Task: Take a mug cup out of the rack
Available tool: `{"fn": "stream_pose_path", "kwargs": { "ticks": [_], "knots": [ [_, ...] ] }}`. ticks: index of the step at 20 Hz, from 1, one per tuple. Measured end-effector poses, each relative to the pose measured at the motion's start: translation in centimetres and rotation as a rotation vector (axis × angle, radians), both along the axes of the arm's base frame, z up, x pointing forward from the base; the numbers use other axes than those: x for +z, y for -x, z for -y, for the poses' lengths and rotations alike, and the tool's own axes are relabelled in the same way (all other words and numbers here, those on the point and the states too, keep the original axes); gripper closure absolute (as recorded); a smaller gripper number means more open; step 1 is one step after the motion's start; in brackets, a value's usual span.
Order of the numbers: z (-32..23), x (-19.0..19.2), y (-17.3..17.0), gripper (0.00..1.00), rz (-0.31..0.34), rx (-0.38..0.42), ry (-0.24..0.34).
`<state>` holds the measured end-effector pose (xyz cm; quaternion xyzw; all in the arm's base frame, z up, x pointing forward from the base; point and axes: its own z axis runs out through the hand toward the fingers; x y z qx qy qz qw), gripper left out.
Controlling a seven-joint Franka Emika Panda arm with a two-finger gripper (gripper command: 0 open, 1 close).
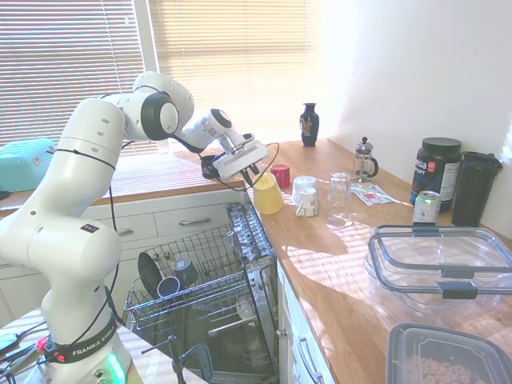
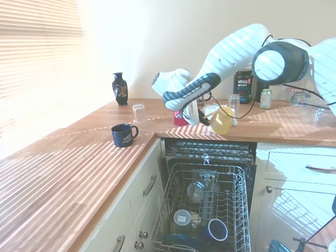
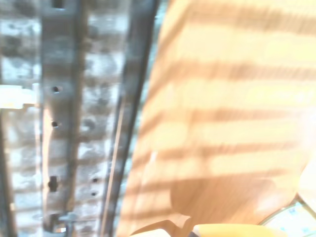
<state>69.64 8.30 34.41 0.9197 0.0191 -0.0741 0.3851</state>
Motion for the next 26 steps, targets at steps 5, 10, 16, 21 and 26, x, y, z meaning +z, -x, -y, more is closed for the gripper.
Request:
{"fn": "stream_pose_path", "kwargs": {
  "ticks": [5,10,16,21,26],
  "knots": [
    [0.8,-0.4,-0.8,1.00,-0.017,0.014,0.003],
    [0.9,-0.9,-1.7,1.00,-0.023,0.024,0.000],
    [1.2,-1.8,-2.4,1.00,-0.022,0.025,-0.009],
    [1.8,-1.5,-2.9,1.00,0.001,0.024,-0.037],
    [3.5,-1.8,-3.3,1.00,-0.010,0.018,-0.062]
  ]
}}
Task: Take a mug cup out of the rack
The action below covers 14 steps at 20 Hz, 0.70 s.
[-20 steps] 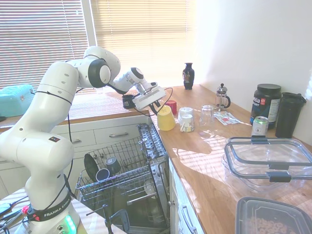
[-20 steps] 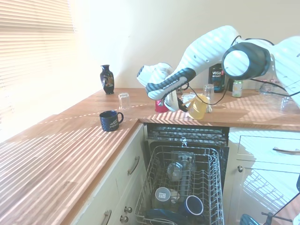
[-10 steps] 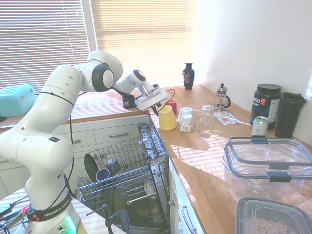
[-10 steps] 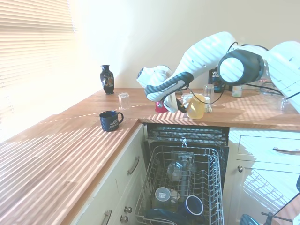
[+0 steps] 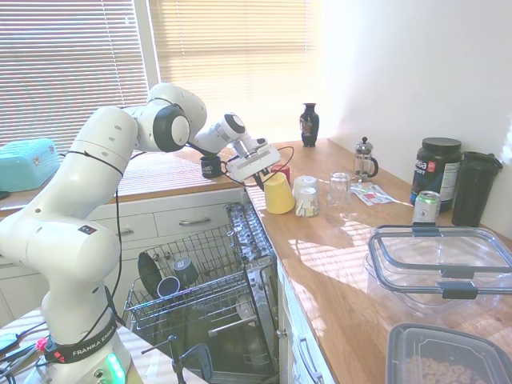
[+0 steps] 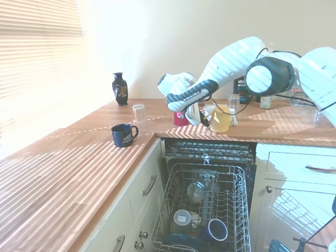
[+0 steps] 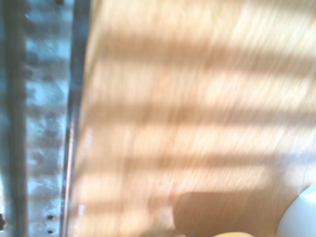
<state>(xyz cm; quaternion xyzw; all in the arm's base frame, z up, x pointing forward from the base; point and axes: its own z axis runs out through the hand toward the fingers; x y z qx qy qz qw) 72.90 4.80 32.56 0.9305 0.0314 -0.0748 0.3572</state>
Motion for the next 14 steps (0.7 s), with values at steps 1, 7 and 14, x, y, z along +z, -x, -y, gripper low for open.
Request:
{"fn": "stream_pose_path", "kwargs": {
  "ticks": [1,7,14],
  "knots": [
    [0.1,-0.1,-0.1,1.00,-0.003,0.001,-0.004],
    [0.0,-0.8,-0.3,0.00,-0.017,0.004,-0.016],
    [-0.2,-1.2,-0.4,0.00,0.003,-0.008,-0.024]
  ]
}}
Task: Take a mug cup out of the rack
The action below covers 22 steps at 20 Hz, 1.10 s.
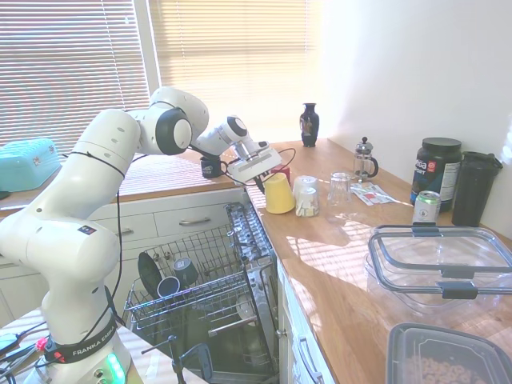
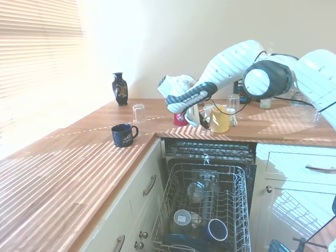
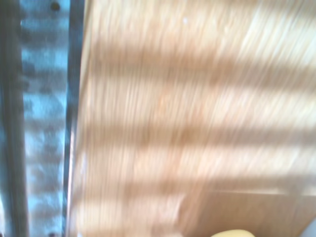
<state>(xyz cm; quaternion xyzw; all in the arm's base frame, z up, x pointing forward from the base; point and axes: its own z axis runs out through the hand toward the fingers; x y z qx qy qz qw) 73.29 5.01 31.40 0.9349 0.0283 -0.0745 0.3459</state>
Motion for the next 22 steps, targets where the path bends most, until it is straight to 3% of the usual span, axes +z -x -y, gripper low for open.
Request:
{"fn": "stream_pose_path", "kwargs": {
  "ticks": [11,18,22],
  "knots": [
    [-1.4,0.7,-0.6,0.00,0.077,-0.013,-0.009],
    [-4.5,6.3,-0.4,0.00,0.191,0.002,-0.035],
    [-5.7,9.0,1.5,0.00,0.219,-0.008,-0.065]
  ]
}}
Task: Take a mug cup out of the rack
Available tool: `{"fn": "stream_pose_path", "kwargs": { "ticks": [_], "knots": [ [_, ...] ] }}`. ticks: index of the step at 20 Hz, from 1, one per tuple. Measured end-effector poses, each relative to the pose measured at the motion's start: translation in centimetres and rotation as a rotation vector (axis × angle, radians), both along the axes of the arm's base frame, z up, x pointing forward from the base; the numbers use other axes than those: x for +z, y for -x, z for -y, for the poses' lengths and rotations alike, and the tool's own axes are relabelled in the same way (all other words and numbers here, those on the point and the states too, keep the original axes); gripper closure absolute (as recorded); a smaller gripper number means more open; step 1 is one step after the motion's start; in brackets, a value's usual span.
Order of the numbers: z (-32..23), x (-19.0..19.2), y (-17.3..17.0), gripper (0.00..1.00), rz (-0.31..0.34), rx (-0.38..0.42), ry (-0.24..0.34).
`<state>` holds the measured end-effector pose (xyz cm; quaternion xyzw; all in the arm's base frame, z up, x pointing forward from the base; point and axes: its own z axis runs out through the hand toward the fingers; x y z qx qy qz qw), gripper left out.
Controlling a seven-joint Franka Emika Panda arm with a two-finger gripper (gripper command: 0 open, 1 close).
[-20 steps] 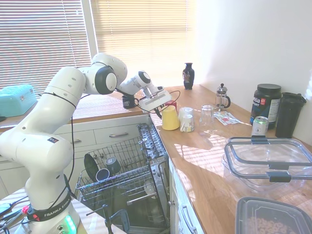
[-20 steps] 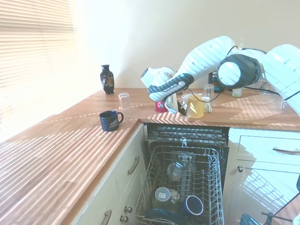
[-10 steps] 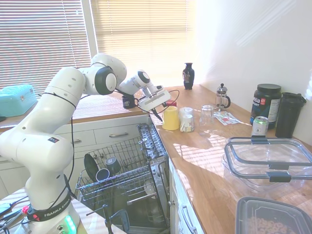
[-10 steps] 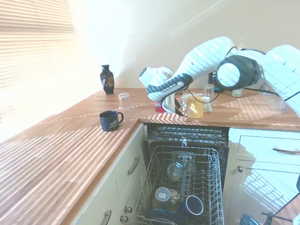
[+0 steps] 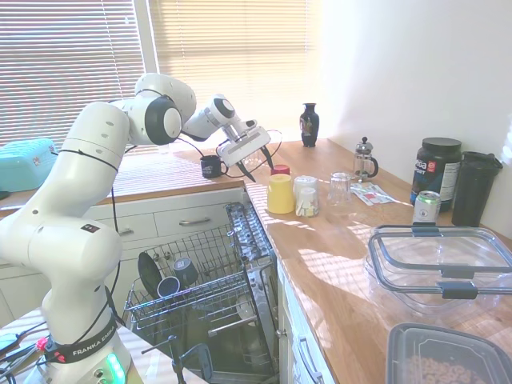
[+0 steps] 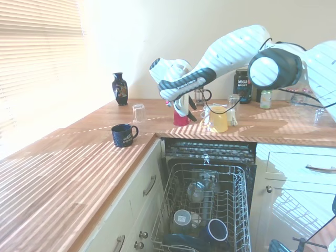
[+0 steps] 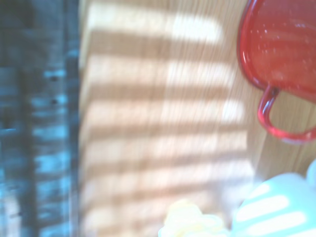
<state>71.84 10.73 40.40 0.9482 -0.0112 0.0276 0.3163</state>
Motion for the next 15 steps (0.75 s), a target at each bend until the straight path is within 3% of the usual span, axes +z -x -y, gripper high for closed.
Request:
{"fn": "stream_pose_path", "kwargs": {
  "ticks": [4,7,10,15],
  "knots": [
    [-3.2,2.7,4.0,0.00,0.006,-0.030,-0.106],
    [-6.3,1.8,7.5,0.00,-0.015,-0.071,-0.192],
    [-8.0,-3.3,10.4,0.00,-0.059,-0.124,-0.256],
    [-9.8,-12.9,16.0,0.00,-0.109,-0.160,-0.317]
  ]
}}
